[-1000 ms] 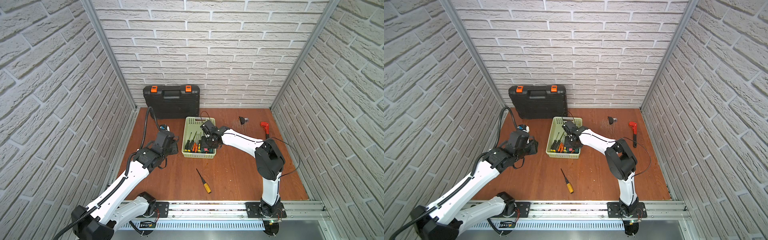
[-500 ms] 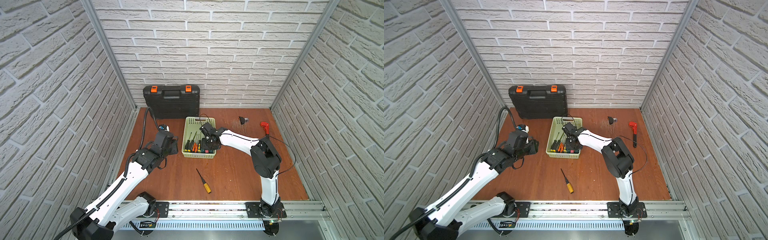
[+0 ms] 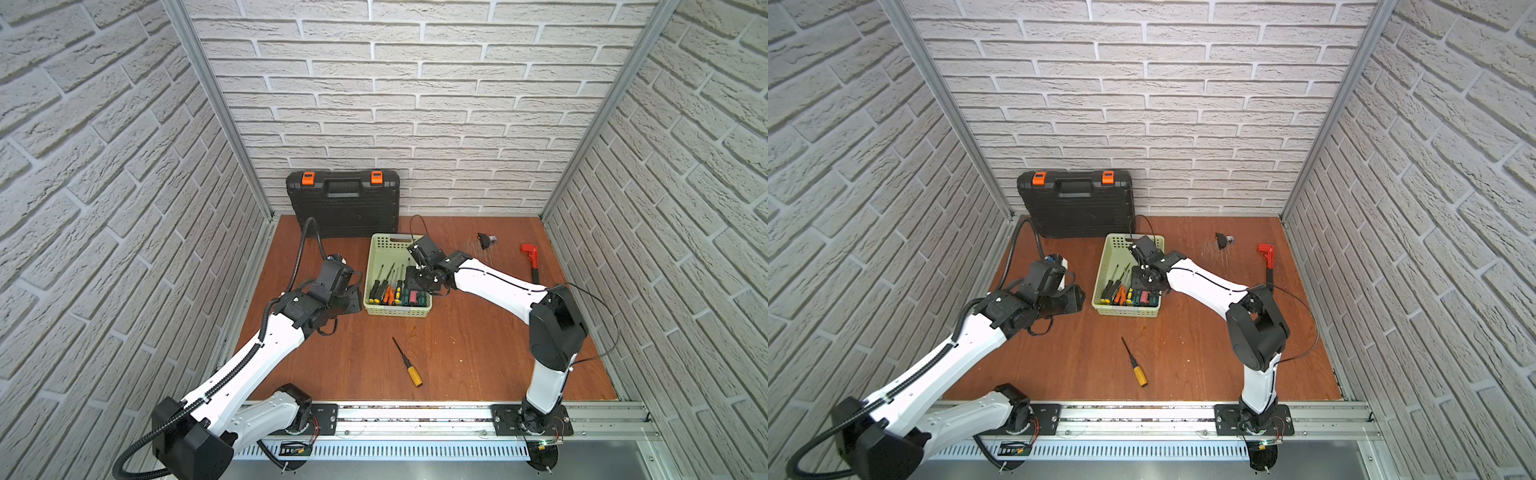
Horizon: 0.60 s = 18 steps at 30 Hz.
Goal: Put the screwdriver in the bin
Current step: Place the screwdriver into the bin, then pick up the screwdriver from the bottom-center of the table.
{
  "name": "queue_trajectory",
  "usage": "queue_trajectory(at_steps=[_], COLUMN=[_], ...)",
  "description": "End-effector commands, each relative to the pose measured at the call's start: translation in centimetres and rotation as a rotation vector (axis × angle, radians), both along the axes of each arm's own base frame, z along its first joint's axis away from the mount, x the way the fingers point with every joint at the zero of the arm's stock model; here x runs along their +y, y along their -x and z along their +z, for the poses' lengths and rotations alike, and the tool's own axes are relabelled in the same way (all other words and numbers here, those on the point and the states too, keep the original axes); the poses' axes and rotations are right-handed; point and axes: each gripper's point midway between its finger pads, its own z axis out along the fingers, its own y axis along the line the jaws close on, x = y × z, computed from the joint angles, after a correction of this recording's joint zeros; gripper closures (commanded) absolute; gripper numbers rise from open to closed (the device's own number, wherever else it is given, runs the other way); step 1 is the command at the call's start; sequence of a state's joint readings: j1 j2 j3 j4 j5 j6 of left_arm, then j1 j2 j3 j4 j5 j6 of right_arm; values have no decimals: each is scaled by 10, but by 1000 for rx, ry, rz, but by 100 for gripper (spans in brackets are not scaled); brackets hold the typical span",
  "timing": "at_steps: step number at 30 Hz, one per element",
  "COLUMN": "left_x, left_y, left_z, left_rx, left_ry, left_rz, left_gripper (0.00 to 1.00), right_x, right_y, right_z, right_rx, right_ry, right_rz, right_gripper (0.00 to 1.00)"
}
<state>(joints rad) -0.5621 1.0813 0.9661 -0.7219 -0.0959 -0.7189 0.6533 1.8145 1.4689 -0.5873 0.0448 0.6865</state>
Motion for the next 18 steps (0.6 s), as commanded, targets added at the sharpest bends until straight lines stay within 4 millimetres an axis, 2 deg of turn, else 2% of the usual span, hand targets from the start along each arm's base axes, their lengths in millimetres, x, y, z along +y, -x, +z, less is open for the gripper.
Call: queue_trajectory(at_steps=[1,7,12,18], left_x=[-13,-37,-64,-101], left_y=[16,52,90,114], left_z=[-5,-27,-54,-84], left_rx=[98,224,303,360], left_ry=[16,5,-2,6], left_rz=[-54,-108,-78,-73], left_gripper=[47,48,49,46], right_x=[7,2,-14,-25], right_y=[3,23,40,50], right_z=[29,33,51,61], right_rx=[-98,-120,-199,-239], right_ry=[-54,-77,-98,-55], right_rz=[46,77,79,129], right_gripper=[64,64,64,63])
